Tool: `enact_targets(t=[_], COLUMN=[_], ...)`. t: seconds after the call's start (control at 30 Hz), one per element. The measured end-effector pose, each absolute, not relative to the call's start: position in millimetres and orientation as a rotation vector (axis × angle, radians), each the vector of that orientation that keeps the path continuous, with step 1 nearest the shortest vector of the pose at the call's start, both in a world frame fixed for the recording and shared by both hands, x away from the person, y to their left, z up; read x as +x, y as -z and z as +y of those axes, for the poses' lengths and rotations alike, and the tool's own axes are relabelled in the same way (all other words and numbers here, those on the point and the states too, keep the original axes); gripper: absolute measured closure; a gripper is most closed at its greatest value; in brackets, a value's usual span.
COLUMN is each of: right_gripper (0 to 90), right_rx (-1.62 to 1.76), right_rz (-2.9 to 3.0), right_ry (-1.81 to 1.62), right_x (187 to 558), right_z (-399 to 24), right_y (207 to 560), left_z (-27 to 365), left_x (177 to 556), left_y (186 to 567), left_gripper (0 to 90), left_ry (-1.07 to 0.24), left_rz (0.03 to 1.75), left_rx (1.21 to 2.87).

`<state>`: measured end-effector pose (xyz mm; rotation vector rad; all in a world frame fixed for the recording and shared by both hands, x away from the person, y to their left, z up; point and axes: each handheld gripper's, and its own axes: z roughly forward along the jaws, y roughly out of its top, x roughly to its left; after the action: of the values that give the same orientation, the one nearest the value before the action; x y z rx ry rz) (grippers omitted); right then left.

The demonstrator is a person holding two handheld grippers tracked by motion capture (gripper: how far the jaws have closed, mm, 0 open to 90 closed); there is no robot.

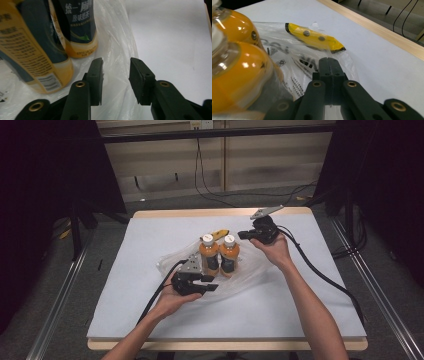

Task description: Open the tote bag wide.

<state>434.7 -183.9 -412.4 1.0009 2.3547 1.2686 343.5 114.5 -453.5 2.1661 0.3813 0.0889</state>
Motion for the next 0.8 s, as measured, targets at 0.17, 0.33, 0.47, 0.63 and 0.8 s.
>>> enact_targets(t=[0.17, 0.33, 0.47, 0.63, 0.8], right_gripper=[84.9, 72.3, 54.7, 38.1, 26.9], right_rx=[1.0, 0.991, 0.989, 0.984, 0.977], right_rz=[2.352, 2.322, 2.291, 2.269, 2.244], right_ry=[-1.276, -1.333, -1.352, -1.384, -1.395], right_x=[419.4, 401.7, 385.2, 364.4, 345.3], right_z=[-196.5, -207.3, -214.6, -222.6, -228.6], right_y=[415.3, 413.5, 412.0, 409.6, 406.2], left_z=[119.9, 125.6, 130.9, 140.6, 149.5], left_x=[346.7, 348.3, 347.5, 347.6, 344.6], left_y=[451.0, 448.2, 444.8, 442.1, 440.7], left_gripper=[47.8, 34.5, 26.0, 18.3, 12.8], left_ry=[-0.108, -0.113, -0.147, -0.184, -0.225], left_rz=[0.428, 0.451, 0.477, 0.506, 0.537], left_rx=[2.141, 2.108, 2.096, 2.096, 2.1])
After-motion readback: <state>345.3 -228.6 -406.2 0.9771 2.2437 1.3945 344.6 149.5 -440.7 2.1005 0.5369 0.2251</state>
